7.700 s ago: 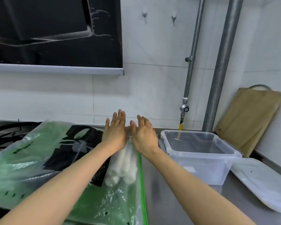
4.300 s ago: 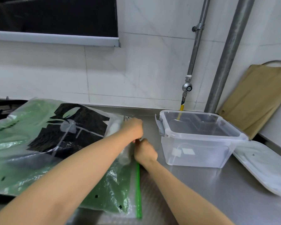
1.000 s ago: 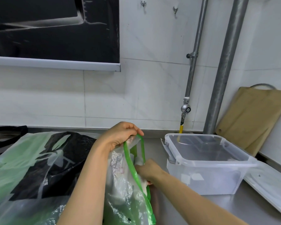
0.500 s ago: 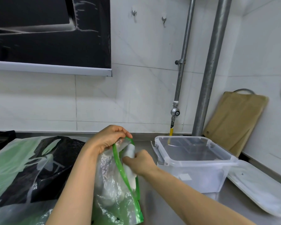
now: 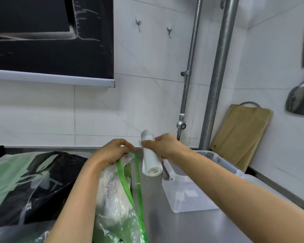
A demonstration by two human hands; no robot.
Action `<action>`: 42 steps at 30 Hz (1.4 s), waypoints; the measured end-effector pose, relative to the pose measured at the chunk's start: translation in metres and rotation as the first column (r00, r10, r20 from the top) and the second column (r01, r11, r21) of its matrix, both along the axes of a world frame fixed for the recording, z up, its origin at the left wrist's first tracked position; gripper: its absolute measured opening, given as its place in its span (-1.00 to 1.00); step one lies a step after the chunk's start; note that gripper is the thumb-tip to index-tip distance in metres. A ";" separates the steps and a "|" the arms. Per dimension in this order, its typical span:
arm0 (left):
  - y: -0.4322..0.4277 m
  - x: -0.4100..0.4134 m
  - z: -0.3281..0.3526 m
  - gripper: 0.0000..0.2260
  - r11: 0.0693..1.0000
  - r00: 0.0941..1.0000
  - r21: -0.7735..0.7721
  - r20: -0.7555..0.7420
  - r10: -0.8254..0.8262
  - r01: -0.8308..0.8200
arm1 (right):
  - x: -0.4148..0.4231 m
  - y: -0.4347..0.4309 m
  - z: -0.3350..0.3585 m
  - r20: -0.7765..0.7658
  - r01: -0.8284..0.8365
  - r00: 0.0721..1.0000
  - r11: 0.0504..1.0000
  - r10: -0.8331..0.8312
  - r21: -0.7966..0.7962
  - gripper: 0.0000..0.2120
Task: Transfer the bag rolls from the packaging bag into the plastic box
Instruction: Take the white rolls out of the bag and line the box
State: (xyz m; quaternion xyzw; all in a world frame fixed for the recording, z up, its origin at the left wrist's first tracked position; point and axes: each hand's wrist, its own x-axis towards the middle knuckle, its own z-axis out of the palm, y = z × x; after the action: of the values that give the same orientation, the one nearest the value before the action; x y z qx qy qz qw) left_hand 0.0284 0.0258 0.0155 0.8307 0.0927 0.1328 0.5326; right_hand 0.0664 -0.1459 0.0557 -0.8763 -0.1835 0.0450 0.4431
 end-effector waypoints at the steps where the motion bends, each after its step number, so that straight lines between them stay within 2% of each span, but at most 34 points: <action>1: -0.001 0.000 0.000 -0.84 1.000 1.000 0.009 -0.003 0.002 -0.002 | 0.003 -0.004 0.006 0.007 0.008 1.000 1.000 -0.008 0.005 -0.56; 10: -0.003 0.000 0.000 -0.76 0.999 1.000 0.046 -0.020 0.002 -0.001 | 0.038 -0.043 0.025 0.017 0.139 0.990 0.988 -0.138 -0.062 -0.55; 13: -0.004 -0.002 0.001 -0.76 0.999 1.000 0.047 -0.020 -0.005 0.006 | 0.049 -0.051 0.020 -0.030 0.170 0.985 0.984 -0.172 -0.060 -0.53; 17: -0.006 -0.003 0.002 -0.76 0.998 0.999 0.064 -0.033 -0.018 0.020 | 0.058 -0.055 0.005 -0.064 0.177 0.980 0.975 -0.187 -0.136 -0.53; 25: -0.011 -0.002 0.002 -0.75 0.994 0.999 0.113 -0.049 -0.005 0.011 | 0.065 -0.058 -0.025 -0.173 0.130 0.968 0.952 -0.183 -0.277 -0.50; 31: -0.007 -0.004 0.003 -0.77 0.995 0.998 0.097 -0.058 -0.014 0.020 | 0.065 -0.056 -0.040 -0.232 0.072 0.956 0.907 -0.182 -0.415 -0.60; 38: -0.003 -0.004 0.001 -0.76 0.995 0.998 0.096 -0.054 -0.009 0.014 | 0.062 -0.047 -0.048 -0.144 -0.016 0.985 0.777 -0.095 -0.630 -0.60; 42: -0.003 -0.003 0.001 -0.76 0.995 0.999 0.100 -0.054 -0.007 0.013 | 0.065 -0.046 -0.047 -0.200 -0.071 0.977 0.763 -0.078 -0.642 -0.61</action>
State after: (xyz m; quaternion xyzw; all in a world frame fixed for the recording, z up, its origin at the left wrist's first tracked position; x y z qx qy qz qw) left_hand 0.0255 0.0225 0.0163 0.8602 0.0960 0.1124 0.4880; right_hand 0.1316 -0.1924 0.0092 -0.9654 -0.1063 0.1987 0.1315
